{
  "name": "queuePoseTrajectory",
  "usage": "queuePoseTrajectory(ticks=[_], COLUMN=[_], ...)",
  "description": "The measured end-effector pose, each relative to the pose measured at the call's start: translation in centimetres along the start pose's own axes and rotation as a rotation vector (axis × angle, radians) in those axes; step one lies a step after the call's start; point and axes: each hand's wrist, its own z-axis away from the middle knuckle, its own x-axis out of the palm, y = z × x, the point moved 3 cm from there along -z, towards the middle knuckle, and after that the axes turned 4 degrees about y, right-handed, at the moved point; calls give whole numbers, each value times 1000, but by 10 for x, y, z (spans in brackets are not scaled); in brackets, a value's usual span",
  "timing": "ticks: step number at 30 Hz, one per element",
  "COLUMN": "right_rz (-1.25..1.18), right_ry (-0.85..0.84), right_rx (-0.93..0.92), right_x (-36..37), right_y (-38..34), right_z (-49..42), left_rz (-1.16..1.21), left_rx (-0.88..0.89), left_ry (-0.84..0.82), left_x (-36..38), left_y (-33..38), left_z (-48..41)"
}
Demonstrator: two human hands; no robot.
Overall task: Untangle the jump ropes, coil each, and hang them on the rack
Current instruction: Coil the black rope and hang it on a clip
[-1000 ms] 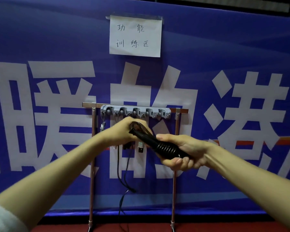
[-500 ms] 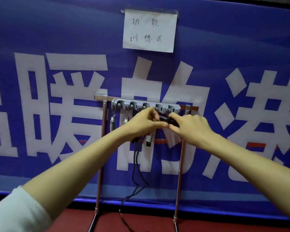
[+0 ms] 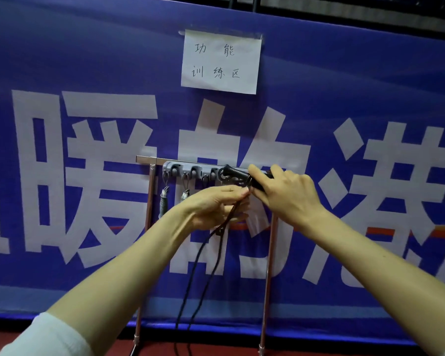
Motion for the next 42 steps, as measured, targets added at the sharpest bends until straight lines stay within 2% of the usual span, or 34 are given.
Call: queuePoseTrajectory(ticks=[4, 8, 13, 16, 19, 24, 27, 30, 34, 39, 41, 42], right_rz=[-69, -563, -956, -1125, -1284, -1334, -1402, -1463, -1345, -1165, -1182, -1240], right_ry=[-29, -345, -565, -599, -558, -572, -630, -590, -495, -446, -410, -385], right_rx=[139, 340, 490, 568, 666, 866, 883, 882, 795, 771, 809, 887], right_x=[-5, -9, -7, -11, -12, -6, -6, -5, -3, 4, 2, 0], right_y=[3, 8, 5, 1, -4, -6, -11, -14, -12, -8, -4, 3], right_z=[-4, -6, 3, 3, 4, 6, 10, 12, 14, 19, 17, 15], left_rz=[-47, -30, -40, 44, 133, -5, -98, -173, -190, -273, -288, -311], left_rx=[158, 253, 368, 367, 371, 347, 337, 298, 204, 73, -14, -50], left_ry=[79, 149, 178, 149, 75, 3, -18, -9, -32, -80, -69, -38], left_x=[4, 2, -3, 0, 9, 14, 8, 3, -2, -14, -19, -23], left_y=[7, 5, -4, -5, -2, 1, 0, -1, -11, -6, -9, -16], left_z=[1, 2, 8, 6, 5, 8, 11, 12, 11, 17, 19, 20])
